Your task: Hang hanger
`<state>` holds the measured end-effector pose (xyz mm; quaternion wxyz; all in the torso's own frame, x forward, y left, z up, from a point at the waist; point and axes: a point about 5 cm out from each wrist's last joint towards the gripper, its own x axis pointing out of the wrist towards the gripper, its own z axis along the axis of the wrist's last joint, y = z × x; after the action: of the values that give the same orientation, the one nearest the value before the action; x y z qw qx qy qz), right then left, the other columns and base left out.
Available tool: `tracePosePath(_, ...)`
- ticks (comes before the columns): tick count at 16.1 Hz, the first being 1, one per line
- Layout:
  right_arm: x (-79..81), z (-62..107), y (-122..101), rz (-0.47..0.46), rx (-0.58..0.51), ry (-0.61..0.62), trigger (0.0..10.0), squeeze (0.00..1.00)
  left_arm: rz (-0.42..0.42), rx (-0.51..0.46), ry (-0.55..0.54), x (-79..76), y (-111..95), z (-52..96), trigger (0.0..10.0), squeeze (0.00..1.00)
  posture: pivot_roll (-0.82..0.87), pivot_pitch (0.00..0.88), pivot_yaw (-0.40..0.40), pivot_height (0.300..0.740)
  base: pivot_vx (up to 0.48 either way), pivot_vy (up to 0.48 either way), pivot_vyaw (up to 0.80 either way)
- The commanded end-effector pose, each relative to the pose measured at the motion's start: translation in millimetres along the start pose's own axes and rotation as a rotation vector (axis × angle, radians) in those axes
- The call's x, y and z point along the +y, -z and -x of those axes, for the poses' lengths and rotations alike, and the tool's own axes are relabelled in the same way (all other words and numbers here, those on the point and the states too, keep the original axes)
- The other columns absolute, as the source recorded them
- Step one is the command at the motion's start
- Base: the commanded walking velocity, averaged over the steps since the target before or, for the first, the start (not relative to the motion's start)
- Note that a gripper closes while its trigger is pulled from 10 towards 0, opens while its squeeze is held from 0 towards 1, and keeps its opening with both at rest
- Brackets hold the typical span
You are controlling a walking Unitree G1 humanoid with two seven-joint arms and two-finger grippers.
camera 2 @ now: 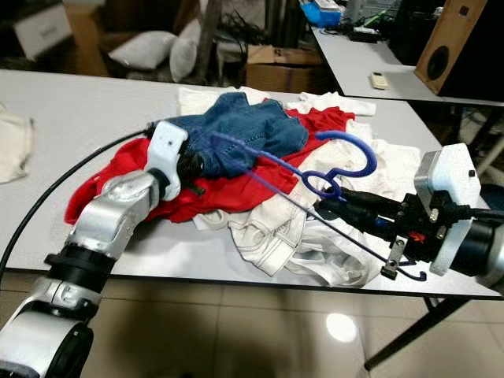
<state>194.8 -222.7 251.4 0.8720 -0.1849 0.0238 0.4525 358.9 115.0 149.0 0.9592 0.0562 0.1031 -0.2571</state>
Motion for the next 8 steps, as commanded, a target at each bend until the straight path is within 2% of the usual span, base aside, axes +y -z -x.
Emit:
tracePosePath(1, -3.6, 4.0, -3, 0.016, 0.007, 0.015, 10.0, 0.0, 0.013, -0.028, 0.01, 2.0, -3, 1.6, 10.0, 1.0, -0.06, 0.0, -0.031, 0.74, 0.0, 0.0, 0.0)
tracePosePath(3, -5.7, 4.6, -3, 0.014, 0.002, 0.027, 10.0, 0.0, 0.02, -0.034, 0.018, 2.5, -3, 2.5, 10.0, 1.0, -0.06, 0.0, -0.031, 0.74, 0.0, 0.0, 0.0)
tracePosePath(5, -24.2, -0.5, -5, -0.007, -0.035, 0.183, 10.0, 0.0, 0.035, -0.079, 0.093, -2.0, -6, 10.3, 10.0, 1.0, -0.06, 0.0, -0.022, 0.74, 0.0, 0.0, 0.0)
tracePosePath(6, -32.9, -5.8, -3, -0.038, -0.056, 0.28, 10.0, 0.0, 0.037, -0.121, 0.152, -8.0, -9, 16.6, 10.0, 1.0, -0.05, 0.0, -0.024, 0.74, 0.0, 0.0, 0.0)
tracePosePath(7, -41.2, -20.3, 5, -0.124, -0.088, 0.443, 10.0, 0.0, 0.029, -0.212, 0.286, -19.5, -18, 37.5, 10.0, 1.0, -0.04, 0.0, -0.019, 0.74, 0.0, 0.0, 0.0)
tracePosePath(8, -42.0, -25.1, 7, -0.153, -0.094, 0.484, 10.0, 0.0, 0.028, -0.238, 0.325, -22.6, -21, 45.3, 10.0, 1.0, -0.04, 0.0, -0.019, 0.74, 0.0, 0.0, 0.0)
